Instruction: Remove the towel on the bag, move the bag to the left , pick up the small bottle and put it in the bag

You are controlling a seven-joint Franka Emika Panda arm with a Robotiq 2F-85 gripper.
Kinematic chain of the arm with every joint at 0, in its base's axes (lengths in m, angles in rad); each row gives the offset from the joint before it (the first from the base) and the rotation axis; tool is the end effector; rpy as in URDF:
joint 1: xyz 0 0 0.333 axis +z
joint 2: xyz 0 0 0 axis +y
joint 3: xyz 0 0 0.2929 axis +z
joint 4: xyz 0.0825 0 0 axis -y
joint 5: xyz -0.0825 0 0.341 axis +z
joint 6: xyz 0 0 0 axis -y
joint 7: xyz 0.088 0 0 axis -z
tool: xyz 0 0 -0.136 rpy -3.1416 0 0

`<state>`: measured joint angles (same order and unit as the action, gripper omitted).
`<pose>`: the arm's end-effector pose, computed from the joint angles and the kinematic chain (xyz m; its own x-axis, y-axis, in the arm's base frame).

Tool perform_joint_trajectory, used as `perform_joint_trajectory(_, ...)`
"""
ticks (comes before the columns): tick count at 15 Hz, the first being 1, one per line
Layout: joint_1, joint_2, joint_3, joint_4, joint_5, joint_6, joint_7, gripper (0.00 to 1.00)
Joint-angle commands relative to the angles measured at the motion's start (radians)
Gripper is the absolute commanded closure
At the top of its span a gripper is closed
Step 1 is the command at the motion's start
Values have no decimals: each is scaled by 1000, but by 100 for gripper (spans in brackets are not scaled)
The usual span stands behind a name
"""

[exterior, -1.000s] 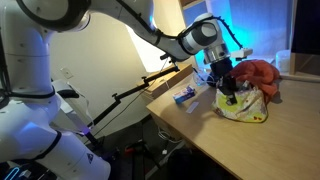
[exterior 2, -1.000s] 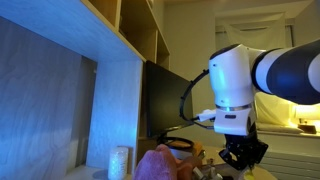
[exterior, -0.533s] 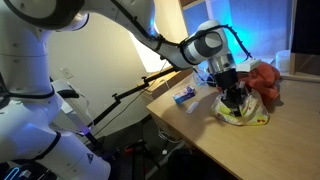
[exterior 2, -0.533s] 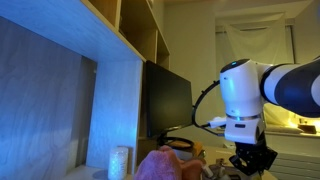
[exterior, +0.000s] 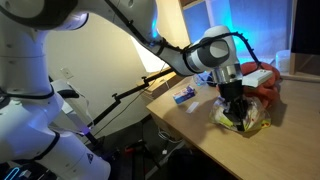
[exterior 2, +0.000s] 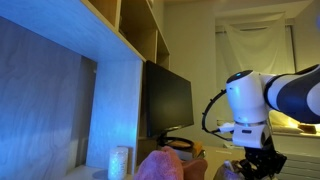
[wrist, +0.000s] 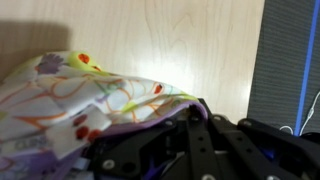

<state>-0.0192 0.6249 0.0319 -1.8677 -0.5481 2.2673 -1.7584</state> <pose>0.5712 -0.0178 0.1522 -0.5808 0.7770 -0.2428 0.8034 0.4991 -0.3247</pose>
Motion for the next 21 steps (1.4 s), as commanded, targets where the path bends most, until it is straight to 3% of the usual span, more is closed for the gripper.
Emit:
perform_joint_trajectory(1,-22,-21,-21,-49,28,25,18,99)
perform_joint_trajectory(5,-27,-31,-17,-69,27,59,9,99)
perform_joint_trajectory(8,-25,-84,-2,-138,-7,206,-17,99)
perform_joint_trajectory(9,-32,-104,5,-168,-4,269,-25,73)
perform_joint_trajectory(11,-40,-134,14,-212,13,352,-38,67)
perform_joint_trajectory(19,-5,-322,-6,-369,-7,385,-14,6)
perform_joint_trajectory(21,-5,-388,-10,-423,-12,401,-13,0)
